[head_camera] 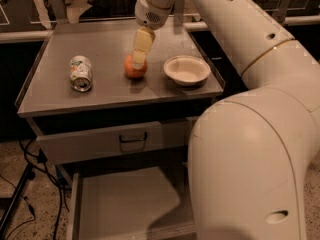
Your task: Place orange into middle drawer
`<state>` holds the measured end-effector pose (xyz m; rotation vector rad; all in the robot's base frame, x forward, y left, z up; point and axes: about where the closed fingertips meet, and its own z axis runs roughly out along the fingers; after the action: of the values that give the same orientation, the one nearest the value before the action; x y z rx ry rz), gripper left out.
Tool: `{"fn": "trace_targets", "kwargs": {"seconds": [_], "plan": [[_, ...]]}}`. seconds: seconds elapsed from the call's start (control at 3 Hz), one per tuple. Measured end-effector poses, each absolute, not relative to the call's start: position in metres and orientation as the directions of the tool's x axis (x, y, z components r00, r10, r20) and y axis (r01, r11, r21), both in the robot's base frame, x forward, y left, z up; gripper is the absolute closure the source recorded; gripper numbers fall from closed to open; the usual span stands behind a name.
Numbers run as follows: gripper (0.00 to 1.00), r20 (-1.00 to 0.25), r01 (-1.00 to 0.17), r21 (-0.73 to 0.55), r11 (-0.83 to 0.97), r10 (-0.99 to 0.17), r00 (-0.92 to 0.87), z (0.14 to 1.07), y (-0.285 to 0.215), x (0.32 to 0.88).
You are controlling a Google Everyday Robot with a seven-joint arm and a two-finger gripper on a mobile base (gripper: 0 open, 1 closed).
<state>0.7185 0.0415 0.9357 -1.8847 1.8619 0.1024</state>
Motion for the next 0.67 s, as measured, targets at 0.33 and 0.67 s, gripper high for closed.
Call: {"fn": "trace_targets", "kwargs": {"seconds": [0.33, 0.67], "plan": [[0.00, -0.386, -0.961, -0.275, 0.039, -0.920, 0.074, 0.928, 0.047, 0.721], [0.00, -0.385, -0.961, -0.272, 0.057, -0.921, 0.054, 0.918, 0.039, 0.734]]}}
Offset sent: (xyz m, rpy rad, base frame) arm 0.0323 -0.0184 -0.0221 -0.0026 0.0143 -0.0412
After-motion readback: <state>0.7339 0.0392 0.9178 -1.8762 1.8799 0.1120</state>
